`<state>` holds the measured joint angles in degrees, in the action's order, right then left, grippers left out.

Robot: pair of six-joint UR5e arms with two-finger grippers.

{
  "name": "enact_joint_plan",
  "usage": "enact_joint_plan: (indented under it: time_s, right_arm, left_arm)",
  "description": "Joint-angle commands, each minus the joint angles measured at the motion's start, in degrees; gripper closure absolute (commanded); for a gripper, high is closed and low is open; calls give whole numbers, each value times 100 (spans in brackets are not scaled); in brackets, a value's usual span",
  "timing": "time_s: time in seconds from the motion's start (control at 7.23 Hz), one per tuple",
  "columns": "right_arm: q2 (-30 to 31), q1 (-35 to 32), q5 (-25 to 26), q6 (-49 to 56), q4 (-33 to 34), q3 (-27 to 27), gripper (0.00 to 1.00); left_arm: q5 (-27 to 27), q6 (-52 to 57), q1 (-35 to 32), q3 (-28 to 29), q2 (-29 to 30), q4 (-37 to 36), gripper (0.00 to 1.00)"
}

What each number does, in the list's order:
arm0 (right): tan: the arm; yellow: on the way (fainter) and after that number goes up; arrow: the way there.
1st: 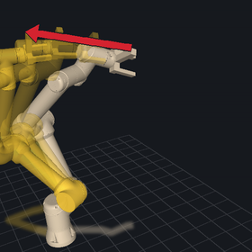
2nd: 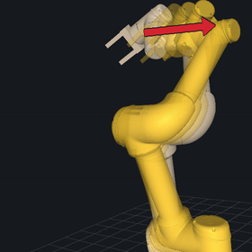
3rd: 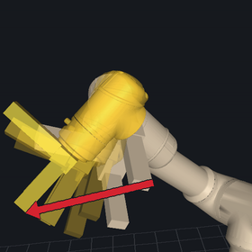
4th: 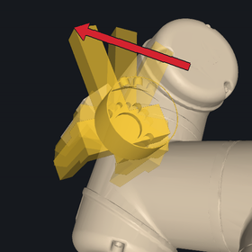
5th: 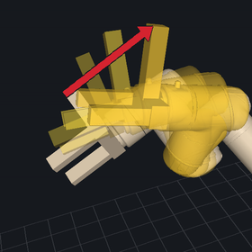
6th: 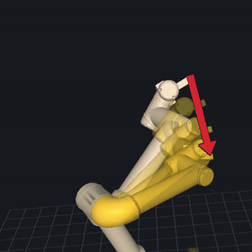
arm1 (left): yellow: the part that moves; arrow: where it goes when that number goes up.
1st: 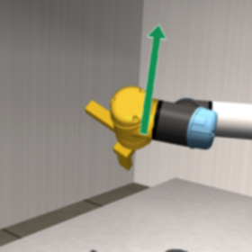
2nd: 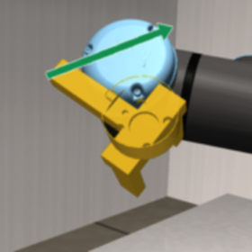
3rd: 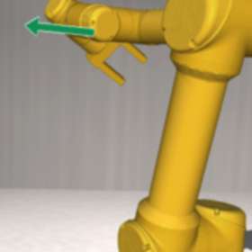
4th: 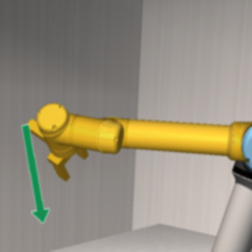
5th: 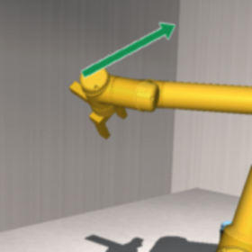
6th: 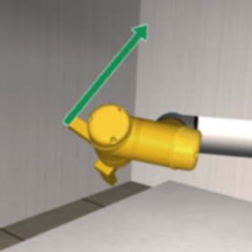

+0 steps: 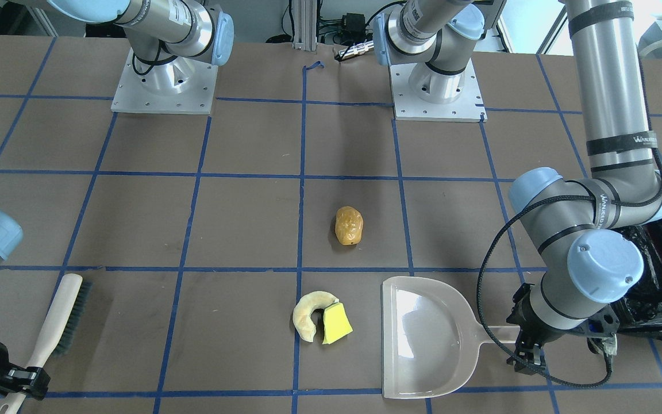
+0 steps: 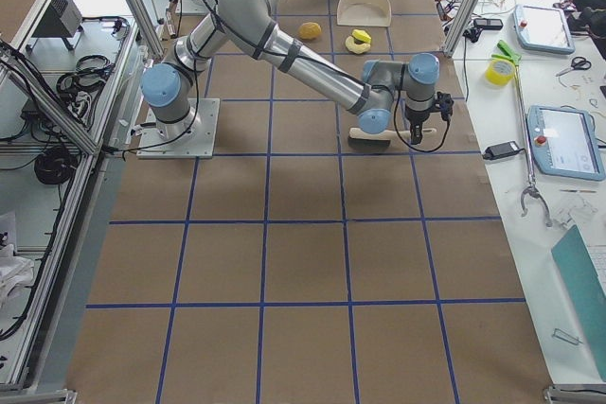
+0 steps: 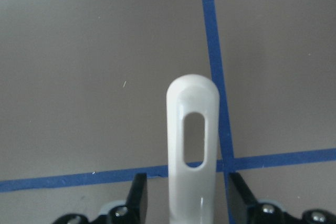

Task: Sweep and dump trash into bin
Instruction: 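Close the left gripper on the dustpan handle while the right grasps the brush handle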

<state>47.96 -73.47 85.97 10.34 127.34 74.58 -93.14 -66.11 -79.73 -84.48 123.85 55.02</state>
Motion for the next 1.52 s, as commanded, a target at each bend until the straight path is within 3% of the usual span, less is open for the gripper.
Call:
enact_joint_plan:
  time_s: [0.0, 0.14, 0.28, 0.42, 0.69, 0.83, 1.38]
  right_arm:
    - [3, 0, -1, 3, -61, 4, 48]
    - [21, 0, 7, 12, -61, -14, 60]
    - [38, 0, 16, 38, -52, -31, 60]
    - [38, 0, 16, 56, -43, -23, 62]
    - [38, 0, 16, 47, -26, -23, 87]
    - [56, -26, 16, 65, -17, -31, 94]
    - [486, -675, 60, -407, -8, -23, 95]
  left_arm:
    - [50, -174, 1, -16, -19, 0, 100]
    - [15, -174, 1, -34, -71, 8, 100]
    - [-37, -113, 1, -34, -132, 17, 100]
    - [-464, -95, -33, -8, -194, 17, 100]
    - [-1064, -383, -112, 10, -264, 0, 100]
    - [-1179, -1020, -470, 2, -265, 8, 100]
    - [-1303, -1615, -790, -156, -195, 9, 100]
